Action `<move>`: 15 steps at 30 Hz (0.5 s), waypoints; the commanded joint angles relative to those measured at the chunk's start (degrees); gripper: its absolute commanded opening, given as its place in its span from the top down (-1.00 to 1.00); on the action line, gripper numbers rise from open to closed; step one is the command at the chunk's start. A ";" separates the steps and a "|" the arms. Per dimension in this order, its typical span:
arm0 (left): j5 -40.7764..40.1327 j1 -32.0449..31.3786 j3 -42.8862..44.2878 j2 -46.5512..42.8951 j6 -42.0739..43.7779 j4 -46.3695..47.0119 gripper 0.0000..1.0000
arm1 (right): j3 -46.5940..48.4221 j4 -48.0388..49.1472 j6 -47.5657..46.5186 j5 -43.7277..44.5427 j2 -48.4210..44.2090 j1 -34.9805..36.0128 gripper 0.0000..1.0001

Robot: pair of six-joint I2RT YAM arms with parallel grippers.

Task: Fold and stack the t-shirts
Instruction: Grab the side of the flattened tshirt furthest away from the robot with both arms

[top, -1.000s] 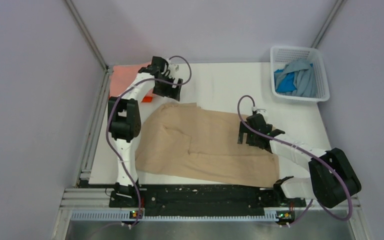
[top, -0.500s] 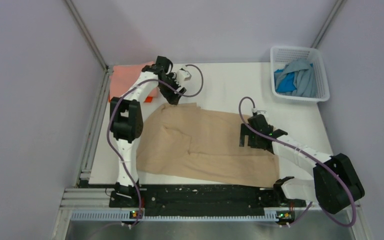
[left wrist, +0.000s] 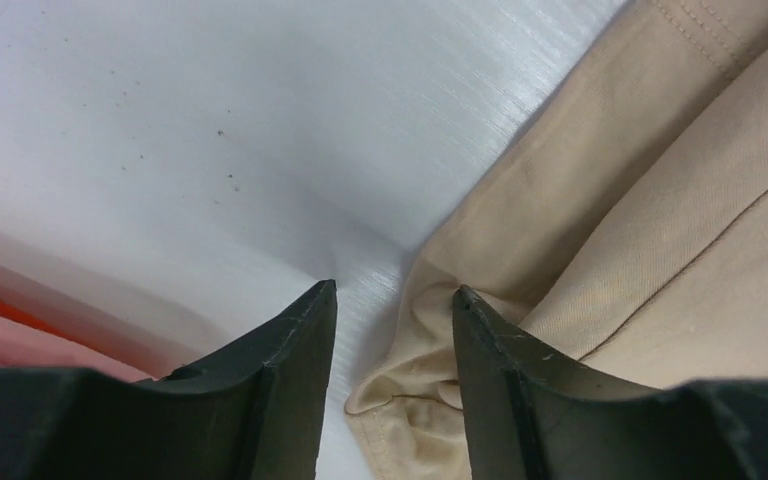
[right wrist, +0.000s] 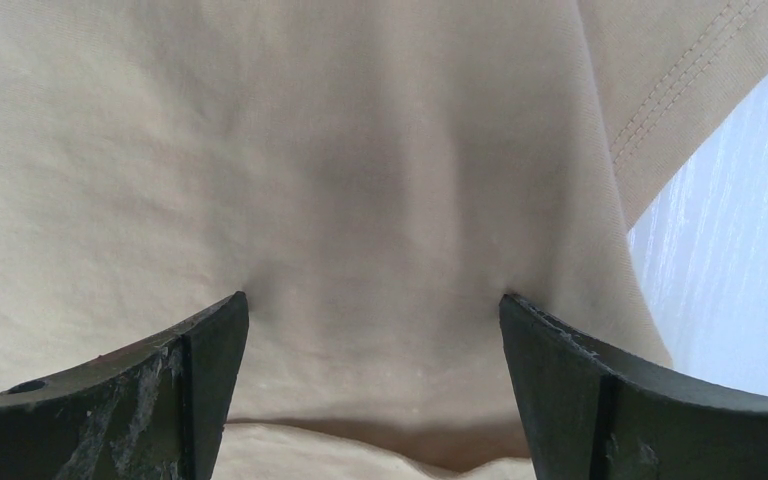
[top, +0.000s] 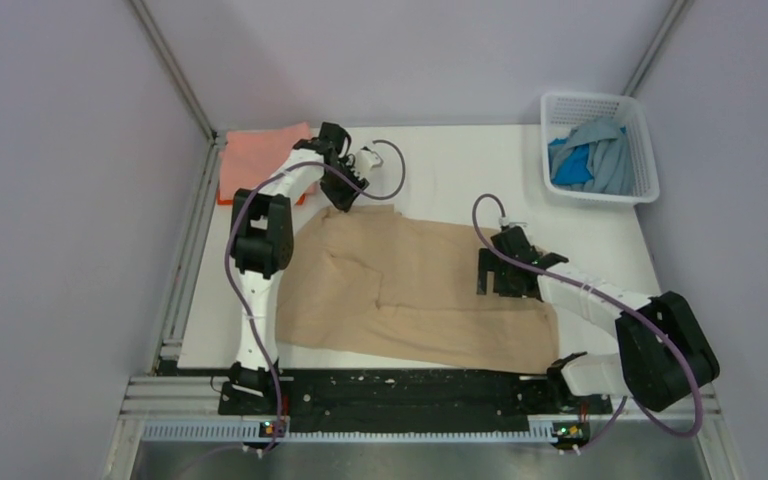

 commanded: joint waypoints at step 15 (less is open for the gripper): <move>-9.08 1.61 -7.00 -8.77 -14.63 16.21 1.00 | 1.79 -2.26 4.02 4.06 2.38 -0.47 -0.83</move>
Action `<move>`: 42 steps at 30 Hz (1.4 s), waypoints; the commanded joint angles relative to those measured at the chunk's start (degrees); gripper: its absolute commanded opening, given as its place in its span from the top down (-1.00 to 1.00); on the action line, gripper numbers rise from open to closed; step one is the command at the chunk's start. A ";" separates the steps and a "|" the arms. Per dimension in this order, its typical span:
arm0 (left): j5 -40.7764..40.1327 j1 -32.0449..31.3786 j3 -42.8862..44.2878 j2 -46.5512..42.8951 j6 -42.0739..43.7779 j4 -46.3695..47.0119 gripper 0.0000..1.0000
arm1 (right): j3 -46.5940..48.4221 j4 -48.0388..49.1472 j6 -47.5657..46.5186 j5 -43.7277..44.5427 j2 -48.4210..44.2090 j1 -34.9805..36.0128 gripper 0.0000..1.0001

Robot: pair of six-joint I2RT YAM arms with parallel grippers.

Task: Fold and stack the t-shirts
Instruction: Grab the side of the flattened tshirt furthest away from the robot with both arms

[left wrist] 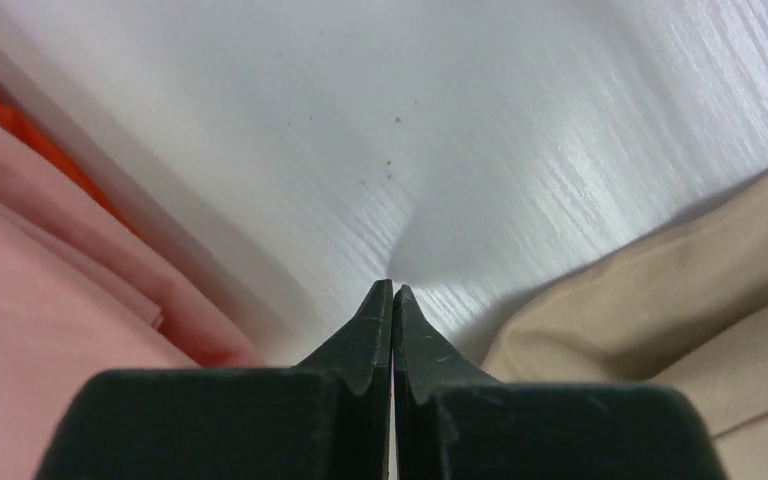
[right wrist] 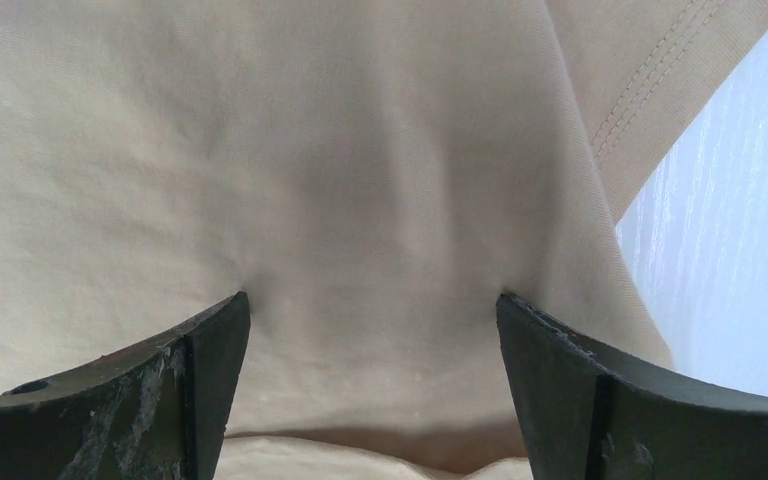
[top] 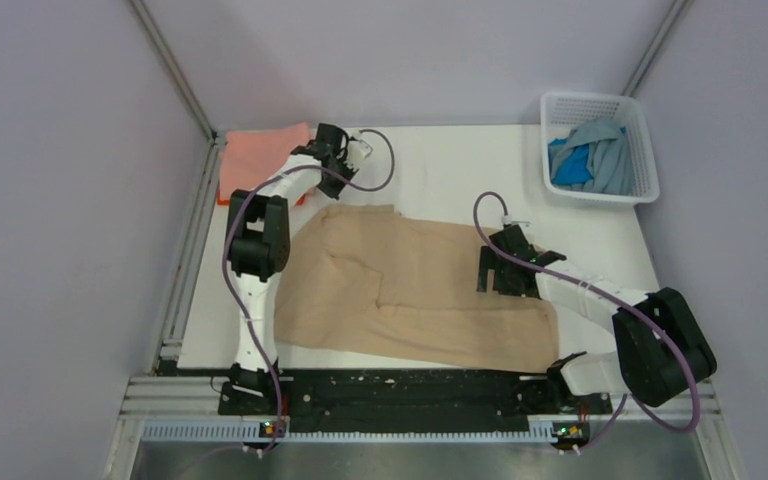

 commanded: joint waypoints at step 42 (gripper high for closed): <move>-3.80 1.52 -1.36 -10.51 -15.33 5.58 1.00 | 0.92 -5.43 5.65 6.65 0.09 -0.55 -0.83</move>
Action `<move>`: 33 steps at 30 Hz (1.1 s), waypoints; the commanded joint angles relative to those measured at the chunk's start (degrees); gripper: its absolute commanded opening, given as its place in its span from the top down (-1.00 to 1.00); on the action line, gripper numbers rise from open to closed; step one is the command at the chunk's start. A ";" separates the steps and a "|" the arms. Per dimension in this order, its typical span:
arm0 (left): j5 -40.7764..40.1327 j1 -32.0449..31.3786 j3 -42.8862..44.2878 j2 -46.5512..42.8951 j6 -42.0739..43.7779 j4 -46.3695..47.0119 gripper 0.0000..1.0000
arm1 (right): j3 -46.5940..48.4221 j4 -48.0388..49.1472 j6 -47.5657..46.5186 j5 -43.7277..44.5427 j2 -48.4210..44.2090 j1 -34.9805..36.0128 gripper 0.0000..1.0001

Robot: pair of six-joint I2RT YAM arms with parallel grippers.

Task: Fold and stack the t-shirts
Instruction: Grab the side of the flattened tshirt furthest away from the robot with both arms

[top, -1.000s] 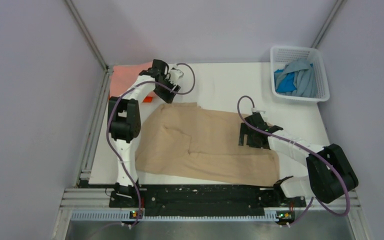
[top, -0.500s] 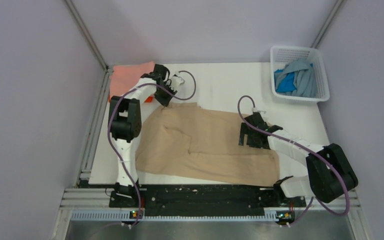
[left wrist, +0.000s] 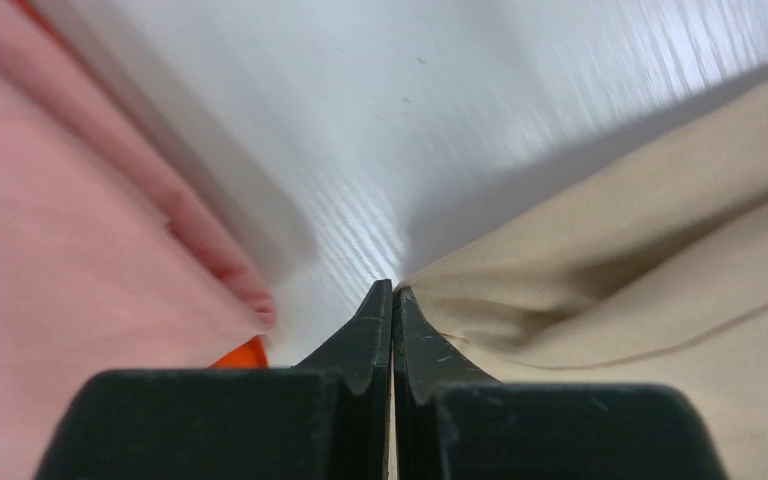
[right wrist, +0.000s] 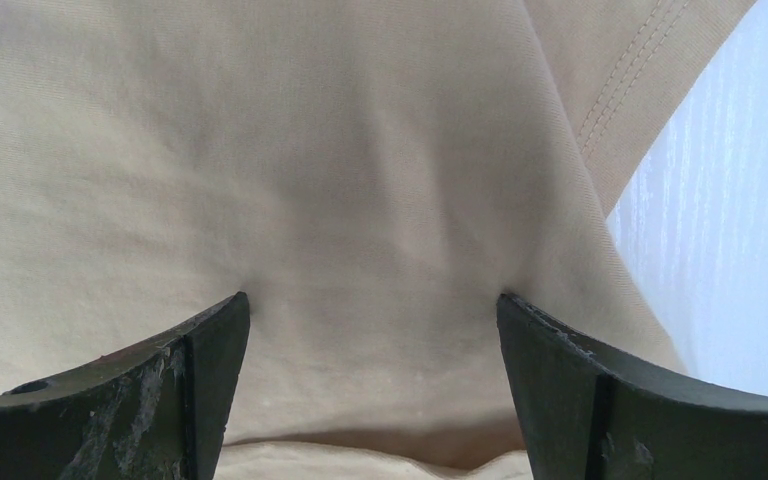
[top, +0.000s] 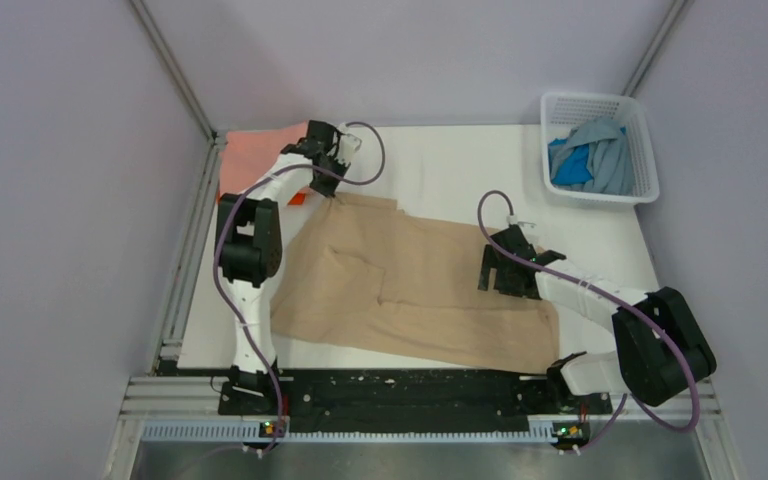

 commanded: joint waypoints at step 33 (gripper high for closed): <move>5.03 -6.92 10.86 -2.21 -28.51 9.74 -0.97 | 3.85 -1.94 -0.16 4.31 -0.66 -0.53 -0.83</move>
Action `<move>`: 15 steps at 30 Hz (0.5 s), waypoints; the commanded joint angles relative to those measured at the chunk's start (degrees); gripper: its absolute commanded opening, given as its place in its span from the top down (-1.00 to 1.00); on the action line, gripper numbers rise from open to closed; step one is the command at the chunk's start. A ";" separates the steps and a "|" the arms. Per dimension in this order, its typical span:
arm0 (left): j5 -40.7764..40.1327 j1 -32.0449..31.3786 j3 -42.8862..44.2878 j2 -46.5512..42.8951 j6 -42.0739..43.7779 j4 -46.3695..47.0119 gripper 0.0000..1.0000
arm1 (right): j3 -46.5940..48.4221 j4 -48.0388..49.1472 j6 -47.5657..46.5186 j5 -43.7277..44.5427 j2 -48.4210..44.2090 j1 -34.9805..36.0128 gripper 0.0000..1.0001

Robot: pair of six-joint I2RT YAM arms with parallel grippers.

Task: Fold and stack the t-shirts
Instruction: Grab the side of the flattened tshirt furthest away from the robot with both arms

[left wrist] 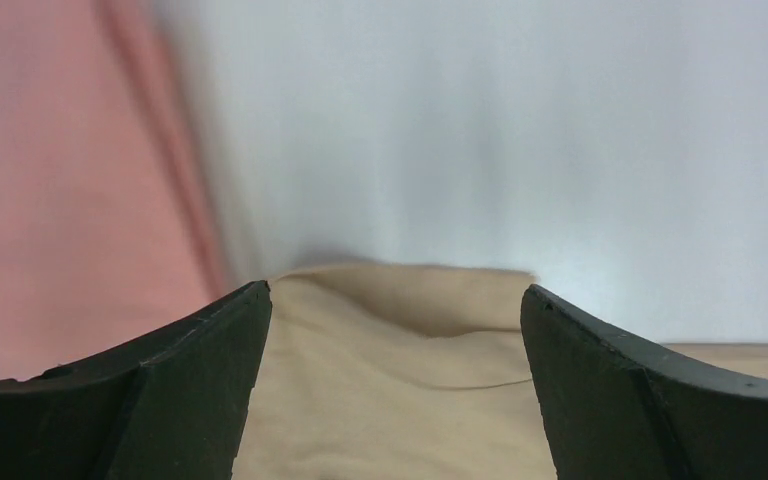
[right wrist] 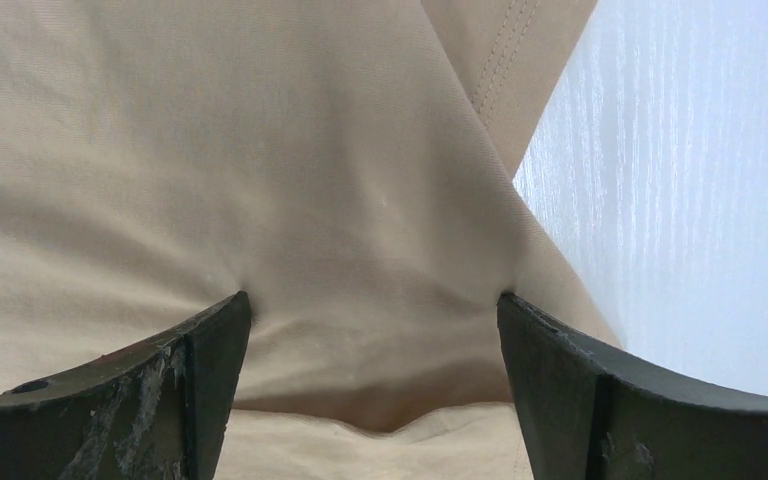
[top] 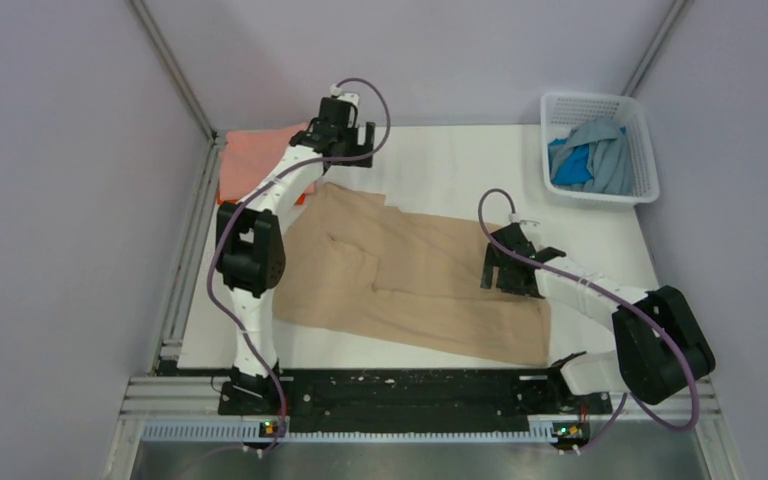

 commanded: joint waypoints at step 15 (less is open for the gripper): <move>13.21 -4.07 19.75 8.92 -27.48 -7.03 -0.98 | -2.26 8.06 -2.68 -1.78 -2.35 -0.53 -0.84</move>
